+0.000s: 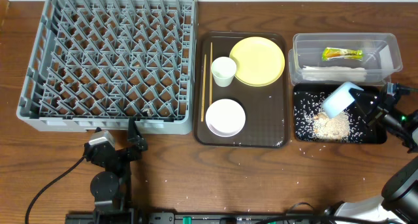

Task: Sort waste into correct bins and load items into the dishwasher
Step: 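Carry the blue bowl over the black tray and tip out the rice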

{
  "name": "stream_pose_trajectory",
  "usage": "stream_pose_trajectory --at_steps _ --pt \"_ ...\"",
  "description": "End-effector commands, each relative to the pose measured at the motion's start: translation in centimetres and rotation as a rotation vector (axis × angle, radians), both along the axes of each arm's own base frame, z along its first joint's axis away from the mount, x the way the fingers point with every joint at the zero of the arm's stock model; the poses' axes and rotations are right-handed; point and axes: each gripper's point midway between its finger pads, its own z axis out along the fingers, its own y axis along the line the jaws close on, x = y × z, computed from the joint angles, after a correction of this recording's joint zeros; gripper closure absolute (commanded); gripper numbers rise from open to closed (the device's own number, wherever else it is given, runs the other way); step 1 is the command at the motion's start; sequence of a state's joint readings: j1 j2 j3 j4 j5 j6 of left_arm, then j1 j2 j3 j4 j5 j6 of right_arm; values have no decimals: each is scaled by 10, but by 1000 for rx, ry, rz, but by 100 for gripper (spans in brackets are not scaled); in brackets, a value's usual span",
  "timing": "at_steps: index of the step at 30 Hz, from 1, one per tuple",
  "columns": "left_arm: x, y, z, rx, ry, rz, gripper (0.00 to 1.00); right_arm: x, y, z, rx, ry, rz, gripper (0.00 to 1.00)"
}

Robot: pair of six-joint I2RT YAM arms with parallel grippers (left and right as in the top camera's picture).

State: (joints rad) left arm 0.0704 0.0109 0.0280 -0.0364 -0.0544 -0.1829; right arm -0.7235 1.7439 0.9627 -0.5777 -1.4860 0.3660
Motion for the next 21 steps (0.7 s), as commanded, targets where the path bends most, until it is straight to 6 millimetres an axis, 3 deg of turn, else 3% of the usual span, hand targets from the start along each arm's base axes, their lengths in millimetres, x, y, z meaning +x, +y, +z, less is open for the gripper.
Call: stream_pose_trajectory --at_steps 1,3,7,10,16,18,21 --pt "-1 2 -18 10 50 11 7 0 -4 -7 -32 24 -16 99" --pt "-1 2 -18 10 50 11 7 -2 0 -2 1 17 -5 99" --pt "-1 2 -18 10 50 11 7 1 -4 -15 -74 51 -20 99" --pt "-1 2 -18 10 50 11 6 -1 0 -13 -74 41 -9 99" --pt "-1 2 -18 10 50 11 7 -15 14 -30 -299 163 24 99" --pt "-1 2 -18 10 50 11 7 -21 20 -24 -394 181 34 99" --pt "-1 2 -18 10 50 11 7 -22 29 3 -556 126 30 99"
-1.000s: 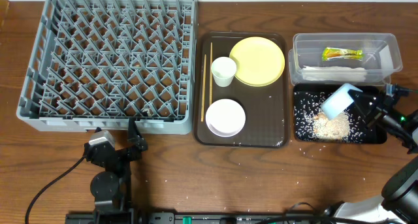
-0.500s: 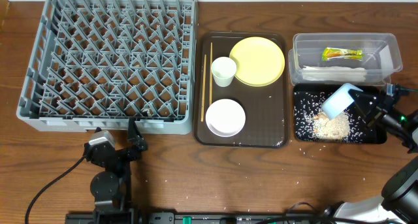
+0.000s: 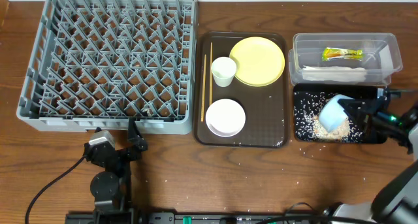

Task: Sort waste into correct bins and load items into the dishwasher
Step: 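Carry the blue bowl over the black tray and tip out the rice, then return the empty blue bowl to the brown tray and release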

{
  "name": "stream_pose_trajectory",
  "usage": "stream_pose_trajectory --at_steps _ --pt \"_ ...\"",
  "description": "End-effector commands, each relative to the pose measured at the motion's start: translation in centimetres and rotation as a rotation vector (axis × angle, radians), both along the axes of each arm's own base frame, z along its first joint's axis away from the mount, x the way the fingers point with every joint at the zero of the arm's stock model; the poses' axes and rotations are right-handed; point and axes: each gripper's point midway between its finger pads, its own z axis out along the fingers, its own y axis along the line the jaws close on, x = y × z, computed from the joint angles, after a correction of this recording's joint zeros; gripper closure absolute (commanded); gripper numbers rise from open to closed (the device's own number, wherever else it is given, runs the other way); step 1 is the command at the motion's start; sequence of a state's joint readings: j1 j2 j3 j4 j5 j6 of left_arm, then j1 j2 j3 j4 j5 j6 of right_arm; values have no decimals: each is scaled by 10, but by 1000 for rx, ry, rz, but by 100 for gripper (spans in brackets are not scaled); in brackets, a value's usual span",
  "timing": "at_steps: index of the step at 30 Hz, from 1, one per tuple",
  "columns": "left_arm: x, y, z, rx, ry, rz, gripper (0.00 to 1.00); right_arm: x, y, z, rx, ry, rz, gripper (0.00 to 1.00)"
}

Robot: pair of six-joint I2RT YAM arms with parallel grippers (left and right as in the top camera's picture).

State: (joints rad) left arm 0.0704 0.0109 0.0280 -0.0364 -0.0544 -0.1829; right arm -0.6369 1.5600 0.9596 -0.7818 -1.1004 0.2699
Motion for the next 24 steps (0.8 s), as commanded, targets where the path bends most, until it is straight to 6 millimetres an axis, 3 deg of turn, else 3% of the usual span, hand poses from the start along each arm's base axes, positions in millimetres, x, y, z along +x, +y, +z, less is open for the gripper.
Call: stream_pose_trajectory --at_steps 1,5,8,12,16,19,24 --pt "-1 2 -18 10 50 11 7 -1 5 32 -261 -78 26 99" --pt "-1 2 -18 10 50 11 7 -1 25 91 -555 -162 65 99" --pt "-1 2 -18 10 50 11 7 -2 44 115 -731 -162 118 99" --pt "-1 2 -18 10 50 11 7 5 94 132 -894 -194 238 99" --pt "-1 2 -18 10 50 11 7 14 140 115 -999 -172 348 99" --pt "-1 2 -18 10 50 11 7 20 168 82 -1039 -106 454 99" --pt "-1 2 -18 10 50 11 7 24 180 24 -1050 52 564 99"
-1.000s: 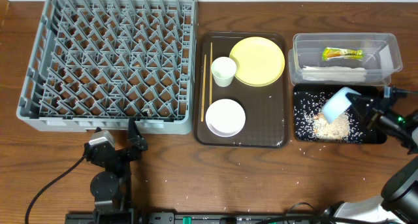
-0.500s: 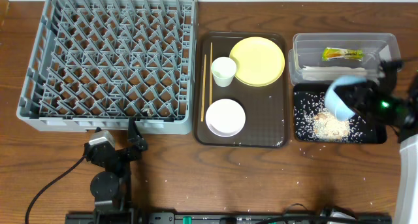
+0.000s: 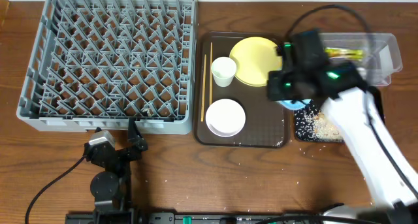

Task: Sort waste into correct bins and load items into the dishwasher
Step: 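Return the empty blue bowl to the brown tray and release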

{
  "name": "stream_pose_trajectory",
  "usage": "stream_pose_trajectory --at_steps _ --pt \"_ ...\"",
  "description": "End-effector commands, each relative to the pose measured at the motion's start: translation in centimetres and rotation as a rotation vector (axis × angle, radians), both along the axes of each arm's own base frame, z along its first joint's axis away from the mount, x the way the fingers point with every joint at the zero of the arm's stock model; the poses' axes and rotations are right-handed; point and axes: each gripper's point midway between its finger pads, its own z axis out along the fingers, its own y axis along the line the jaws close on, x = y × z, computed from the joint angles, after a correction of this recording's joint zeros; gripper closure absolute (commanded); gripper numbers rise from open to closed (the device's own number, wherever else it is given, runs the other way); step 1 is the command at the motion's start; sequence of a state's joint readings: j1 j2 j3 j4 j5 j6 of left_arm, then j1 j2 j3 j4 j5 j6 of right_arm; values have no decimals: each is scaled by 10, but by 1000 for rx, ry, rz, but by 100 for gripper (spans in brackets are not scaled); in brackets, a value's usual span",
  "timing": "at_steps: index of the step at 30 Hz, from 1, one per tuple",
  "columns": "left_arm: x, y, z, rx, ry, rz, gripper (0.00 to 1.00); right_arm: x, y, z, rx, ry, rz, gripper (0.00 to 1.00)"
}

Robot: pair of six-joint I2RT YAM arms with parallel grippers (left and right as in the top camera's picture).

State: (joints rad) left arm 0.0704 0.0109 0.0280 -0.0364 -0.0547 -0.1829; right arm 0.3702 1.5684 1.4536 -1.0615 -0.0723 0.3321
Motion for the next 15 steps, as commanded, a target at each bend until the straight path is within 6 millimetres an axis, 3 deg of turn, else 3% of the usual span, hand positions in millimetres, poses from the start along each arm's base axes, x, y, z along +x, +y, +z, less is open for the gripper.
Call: stream_pose_trajectory --at_steps 1,10,15 --pt "-1 2 -18 10 50 10 7 6 -5 -27 -76 66 -34 99" --pt "-1 2 -18 10 50 10 7 -5 21 -91 -143 237 59 99" --pt "-1 2 -18 10 50 10 7 -12 29 -114 -172 298 85 99"
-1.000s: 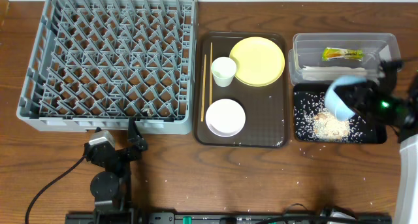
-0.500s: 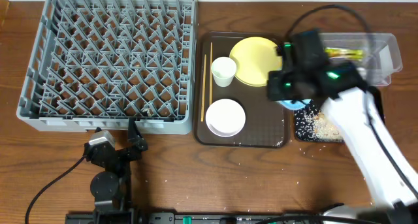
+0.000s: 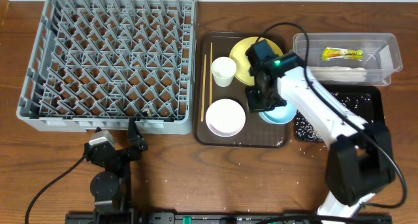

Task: Sort waste into correct bins and load items into the dishwasher
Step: 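Return the empty blue bowl to the brown tray and release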

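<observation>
My right gripper (image 3: 262,101) reaches over the brown tray (image 3: 241,138) and is shut on the rim of a light blue bowl (image 3: 281,114), which sits low over the tray's right side. On the tray are a yellow plate (image 3: 239,51), a white cup (image 3: 223,70), a white bowl (image 3: 225,116) and chopsticks (image 3: 204,80). The grey dish rack (image 3: 111,61) lies at the left. Near the front left edge, my left gripper (image 3: 133,134) rests with its fingers together, holding nothing.
A black bin (image 3: 356,96) holding spilled rice sits at the right. Behind it is a clear bin (image 3: 385,44) with a yellow-green wrapper and white paper. The right arm's white links cross over the black bin's left part.
The right gripper has moved left and slightly forward with the blue bowl, from the tray's right edge to the tray's right half beside the white bowl. The left arm has not moved.
The right gripper held the blue bowl tipped over the black bin, above a pile of rice. Then it held the bowl lower over the pile. Later the bowl was at the tray's right edge, and now it is over the tray.
</observation>
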{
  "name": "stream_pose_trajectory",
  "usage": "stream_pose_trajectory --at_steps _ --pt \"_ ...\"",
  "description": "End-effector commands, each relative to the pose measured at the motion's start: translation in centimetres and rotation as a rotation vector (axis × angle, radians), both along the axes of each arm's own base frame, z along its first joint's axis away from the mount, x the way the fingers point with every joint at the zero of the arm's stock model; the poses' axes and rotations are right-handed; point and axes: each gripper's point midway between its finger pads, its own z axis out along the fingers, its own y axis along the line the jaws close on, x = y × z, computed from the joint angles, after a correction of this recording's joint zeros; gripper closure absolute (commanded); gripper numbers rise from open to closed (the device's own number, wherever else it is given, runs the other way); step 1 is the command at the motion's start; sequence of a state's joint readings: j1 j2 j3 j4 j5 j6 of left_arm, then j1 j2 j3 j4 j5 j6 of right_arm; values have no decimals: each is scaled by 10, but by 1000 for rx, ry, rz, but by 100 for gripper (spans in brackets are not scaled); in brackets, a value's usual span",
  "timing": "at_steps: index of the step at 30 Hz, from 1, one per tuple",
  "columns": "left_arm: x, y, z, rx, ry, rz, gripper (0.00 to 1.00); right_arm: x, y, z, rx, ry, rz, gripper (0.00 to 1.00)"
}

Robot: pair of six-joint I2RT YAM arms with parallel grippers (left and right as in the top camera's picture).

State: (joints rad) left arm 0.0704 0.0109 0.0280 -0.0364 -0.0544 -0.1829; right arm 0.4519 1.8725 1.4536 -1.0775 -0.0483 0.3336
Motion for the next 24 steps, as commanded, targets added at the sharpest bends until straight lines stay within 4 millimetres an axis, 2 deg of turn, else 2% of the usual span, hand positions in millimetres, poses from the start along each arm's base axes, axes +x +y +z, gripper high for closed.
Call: stream_pose_trajectory --at_steps 1,4,6,10,20,24 --pt "-1 2 -18 10 50 11 7 -2 6 -9 -24 17 16 99" --pt "-1 2 -18 10 50 11 7 -2 8 -9 -22 13 22 97" --pt "-1 2 -18 10 50 11 7 -2 10 -9 -21 11 28 73" --pt "-1 2 -18 10 50 11 7 -2 10 -9 -20 9 26 60" --pt "-1 2 -18 10 50 11 7 5 13 -3 -6 -16 25 59" --pt "-1 2 -18 10 50 11 7 25 23 25 26 -85 39 59"
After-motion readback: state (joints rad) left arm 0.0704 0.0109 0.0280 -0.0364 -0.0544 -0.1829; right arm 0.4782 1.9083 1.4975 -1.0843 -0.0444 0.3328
